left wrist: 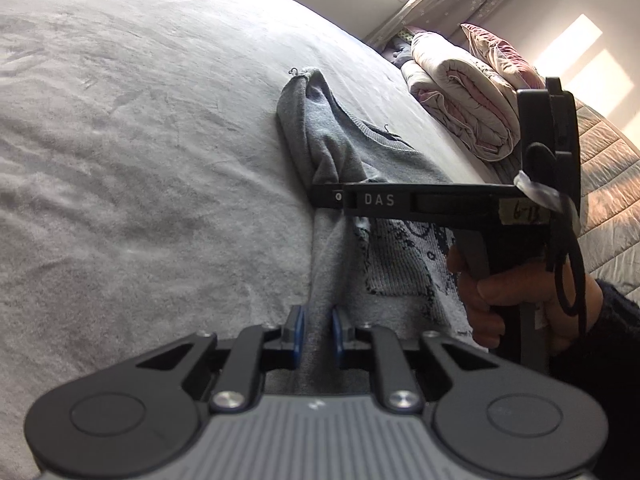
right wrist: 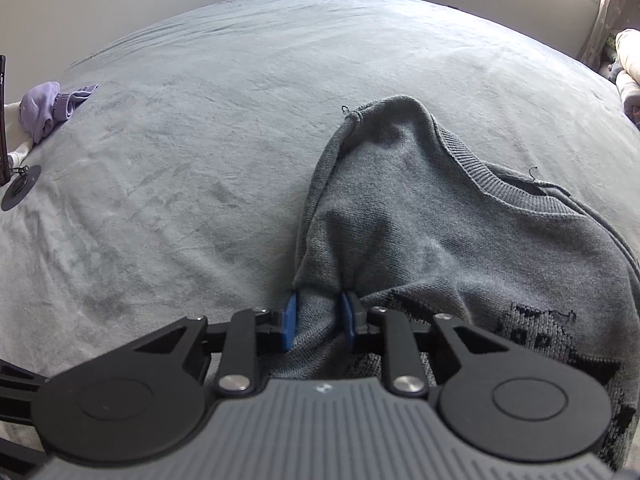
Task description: Fold clothes
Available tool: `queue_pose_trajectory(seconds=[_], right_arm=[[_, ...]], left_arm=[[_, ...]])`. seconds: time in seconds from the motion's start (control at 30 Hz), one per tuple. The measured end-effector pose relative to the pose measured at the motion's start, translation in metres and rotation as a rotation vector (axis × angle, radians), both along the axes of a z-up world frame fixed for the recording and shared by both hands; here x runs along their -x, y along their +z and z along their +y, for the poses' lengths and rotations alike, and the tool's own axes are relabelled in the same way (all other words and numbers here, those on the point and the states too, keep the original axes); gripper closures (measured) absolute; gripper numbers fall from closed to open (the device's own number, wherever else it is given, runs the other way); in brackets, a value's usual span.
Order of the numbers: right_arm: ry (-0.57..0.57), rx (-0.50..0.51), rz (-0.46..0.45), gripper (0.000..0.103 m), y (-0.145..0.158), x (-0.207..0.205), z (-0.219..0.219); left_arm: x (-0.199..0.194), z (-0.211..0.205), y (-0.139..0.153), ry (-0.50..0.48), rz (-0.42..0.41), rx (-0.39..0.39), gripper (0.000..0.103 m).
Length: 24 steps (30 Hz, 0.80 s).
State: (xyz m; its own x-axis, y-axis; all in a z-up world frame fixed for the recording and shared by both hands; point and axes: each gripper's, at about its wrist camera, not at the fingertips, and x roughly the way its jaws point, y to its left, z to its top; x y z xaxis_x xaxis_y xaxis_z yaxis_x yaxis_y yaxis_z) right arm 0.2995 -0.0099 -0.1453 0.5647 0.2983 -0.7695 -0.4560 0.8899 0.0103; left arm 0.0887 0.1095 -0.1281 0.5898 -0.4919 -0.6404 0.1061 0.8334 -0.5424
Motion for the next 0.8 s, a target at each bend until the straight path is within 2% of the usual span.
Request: queue_pose_trajectory(seconds=[0.13,0.3,0.4,0.67,0.8], right_arm=[[-0.016,-0.036,-0.005,0.089,0.008,0.004,-0.008],[-0.078,-0.207,-0.004,0.093,0.029,0.011,-0.044],[-0.128,-0.269,-0.006,0.093,0.037,0.015,-0.071],[-0.254,-0.315,0.002,0.093,0.032,0.024,-0.132],[-0.303,-0.321,0.042,0.093,0.015,0.026,-0.152]], left_arm=[[-0.001,0.004,0.001,0.002,0.011,-0.003,0.088],[-0.004,0.006,0.006,0.005,0.018,-0.014,0.088],[-0.004,0.006,0.009,0.000,0.018,-0.006,0.088],[-0.016,0.006,0.013,0.012,0.041,-0.008,0.087],[-0.039,0.004,0.016,0.031,0.054,-0.020,0.077]])
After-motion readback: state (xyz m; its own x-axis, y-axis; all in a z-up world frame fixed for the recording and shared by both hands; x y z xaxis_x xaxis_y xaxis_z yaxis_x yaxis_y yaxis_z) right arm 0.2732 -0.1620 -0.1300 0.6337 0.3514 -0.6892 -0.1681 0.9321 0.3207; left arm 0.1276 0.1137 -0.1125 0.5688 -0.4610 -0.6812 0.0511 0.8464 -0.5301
